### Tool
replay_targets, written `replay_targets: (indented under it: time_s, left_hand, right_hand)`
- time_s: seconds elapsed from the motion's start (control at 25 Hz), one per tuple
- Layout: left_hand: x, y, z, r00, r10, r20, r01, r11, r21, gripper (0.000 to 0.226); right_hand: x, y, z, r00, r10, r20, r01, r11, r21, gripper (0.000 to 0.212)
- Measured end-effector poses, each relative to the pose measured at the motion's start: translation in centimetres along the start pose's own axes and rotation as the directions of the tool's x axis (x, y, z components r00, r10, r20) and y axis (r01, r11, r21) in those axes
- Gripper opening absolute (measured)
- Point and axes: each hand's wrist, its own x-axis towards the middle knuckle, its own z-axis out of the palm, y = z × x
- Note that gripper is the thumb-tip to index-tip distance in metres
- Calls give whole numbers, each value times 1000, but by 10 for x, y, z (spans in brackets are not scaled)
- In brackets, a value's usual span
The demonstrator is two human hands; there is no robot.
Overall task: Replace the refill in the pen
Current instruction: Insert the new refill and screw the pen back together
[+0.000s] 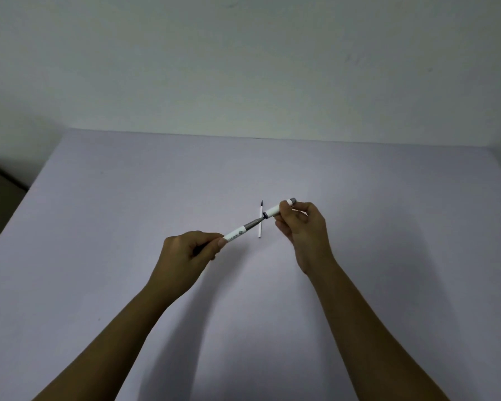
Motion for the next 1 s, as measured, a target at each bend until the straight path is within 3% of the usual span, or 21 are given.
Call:
replay_targets:
  time_s: [0.36,0.56,0.76,0.88,1.0]
  left_hand:
    - [-5,7,9,1000,-9,3,9,999,-45,11]
    - [0,7,14,997,64,-40,-61,995,82,16]
    - [14,9,25,975,155,162,-197,936,292,22]
    - [33,-4,46,975,13,223,-108,902,419,27]
    - [51,-32,74,966,-187,180,107,919,379,33]
  right_hand:
    - [-11,6,3,993,-43,114,68,971,-231,10]
    - [-7,14,5,991,-47,123,82,951,-299,15]
    - [17,20,4,995,16,102,27,913,-407,24]
    - [37,34,-2,994,40,105,35,778,-627,25]
    - [56,68,-26,994,52,98,70,391,-918,48]
